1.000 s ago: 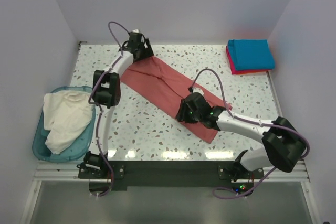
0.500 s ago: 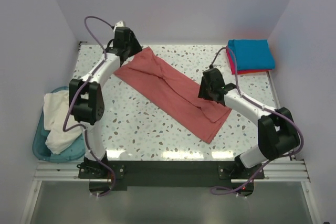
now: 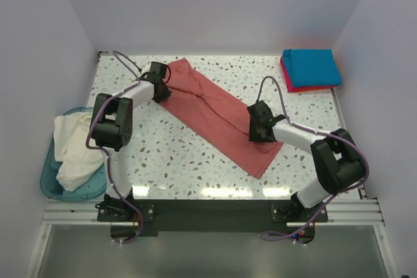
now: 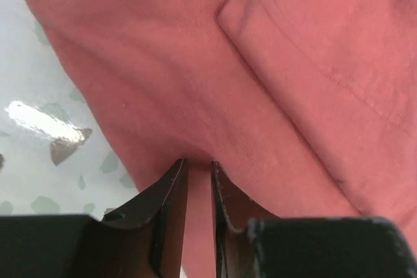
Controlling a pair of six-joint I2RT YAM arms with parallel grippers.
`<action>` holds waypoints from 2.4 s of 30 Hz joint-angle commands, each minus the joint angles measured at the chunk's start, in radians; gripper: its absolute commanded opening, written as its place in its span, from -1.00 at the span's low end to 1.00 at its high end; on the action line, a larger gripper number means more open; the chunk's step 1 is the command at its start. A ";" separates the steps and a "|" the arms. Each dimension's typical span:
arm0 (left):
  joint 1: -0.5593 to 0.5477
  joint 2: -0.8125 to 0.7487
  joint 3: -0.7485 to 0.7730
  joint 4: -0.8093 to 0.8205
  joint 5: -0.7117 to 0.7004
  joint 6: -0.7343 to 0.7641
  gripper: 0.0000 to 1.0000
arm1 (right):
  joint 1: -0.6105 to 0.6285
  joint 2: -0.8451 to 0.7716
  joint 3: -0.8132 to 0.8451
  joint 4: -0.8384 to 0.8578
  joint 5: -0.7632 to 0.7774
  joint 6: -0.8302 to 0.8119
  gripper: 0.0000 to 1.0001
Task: Fold and stack the t-shirts
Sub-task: Fold the tshirt
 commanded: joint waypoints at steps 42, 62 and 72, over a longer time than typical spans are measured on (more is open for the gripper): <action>-0.107 -0.247 -0.107 0.168 0.196 0.136 -0.32 | 0.128 0.177 0.461 0.143 -0.309 0.101 -0.01; -0.722 -1.031 -0.889 -0.189 -0.110 -0.513 0.04 | 0.285 -0.363 -0.198 0.011 -0.201 0.145 0.02; -1.047 -0.907 -0.876 -0.315 -0.152 -0.783 0.09 | 0.286 -0.378 -0.278 0.049 -0.200 0.165 0.05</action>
